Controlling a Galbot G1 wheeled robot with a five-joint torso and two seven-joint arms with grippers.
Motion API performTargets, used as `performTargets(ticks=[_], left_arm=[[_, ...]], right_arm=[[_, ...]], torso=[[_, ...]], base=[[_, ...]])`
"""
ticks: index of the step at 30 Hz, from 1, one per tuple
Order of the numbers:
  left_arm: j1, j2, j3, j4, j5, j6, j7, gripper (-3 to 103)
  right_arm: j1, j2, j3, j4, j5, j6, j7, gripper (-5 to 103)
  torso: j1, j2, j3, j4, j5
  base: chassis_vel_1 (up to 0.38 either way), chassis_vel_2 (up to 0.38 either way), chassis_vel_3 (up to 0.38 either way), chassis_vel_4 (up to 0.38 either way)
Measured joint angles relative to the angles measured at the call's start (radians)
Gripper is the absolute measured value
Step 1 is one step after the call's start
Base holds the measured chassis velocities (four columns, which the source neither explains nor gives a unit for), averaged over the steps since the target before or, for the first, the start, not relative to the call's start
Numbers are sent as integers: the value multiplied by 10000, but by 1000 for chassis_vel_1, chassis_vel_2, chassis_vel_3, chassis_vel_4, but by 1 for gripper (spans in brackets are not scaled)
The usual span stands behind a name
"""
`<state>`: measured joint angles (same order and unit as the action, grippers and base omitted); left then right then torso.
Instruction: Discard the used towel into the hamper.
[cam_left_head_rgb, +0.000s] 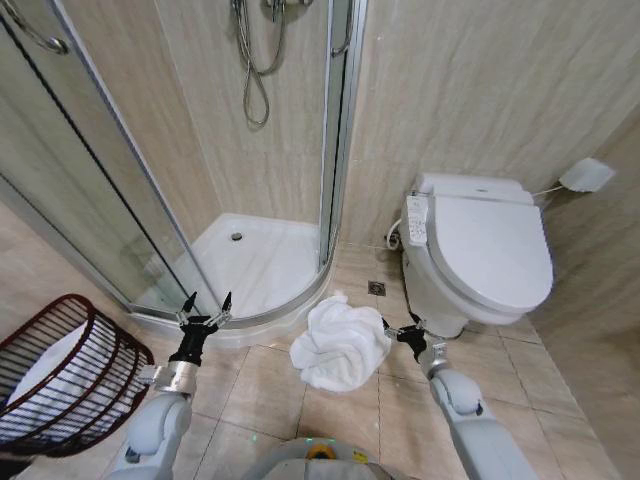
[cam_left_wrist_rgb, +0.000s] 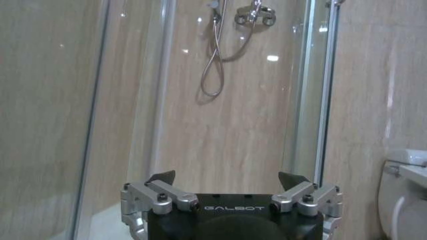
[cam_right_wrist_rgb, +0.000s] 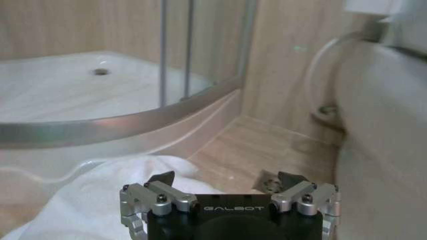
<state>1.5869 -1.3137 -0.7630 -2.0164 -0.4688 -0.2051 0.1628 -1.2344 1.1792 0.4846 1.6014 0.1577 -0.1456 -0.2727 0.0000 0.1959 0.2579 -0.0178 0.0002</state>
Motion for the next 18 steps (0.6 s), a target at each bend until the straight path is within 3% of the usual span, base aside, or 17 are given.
performTargets(ticks=[2,3,18], left_arm=[[19,25,-36,78,-62,-41,1,100],[8,27,-46,93,-81,-51,1,100],[-31,-189,-141,83,174,-60,-2,100]], right_arm=[[679,-38,-251,-787,-558,256,-1154,100],[837,-38,-393,-983,-639,335,-1313,100],[2382,-81,-1944,-3255,-873,1325,-2505,100]], torso=[[0,0,0,5,0],[0,0,0,6,0],[0,0,0,2,-2]], base=[[0,0,0,0],[0,0,0,0],[0,0,0,0]])
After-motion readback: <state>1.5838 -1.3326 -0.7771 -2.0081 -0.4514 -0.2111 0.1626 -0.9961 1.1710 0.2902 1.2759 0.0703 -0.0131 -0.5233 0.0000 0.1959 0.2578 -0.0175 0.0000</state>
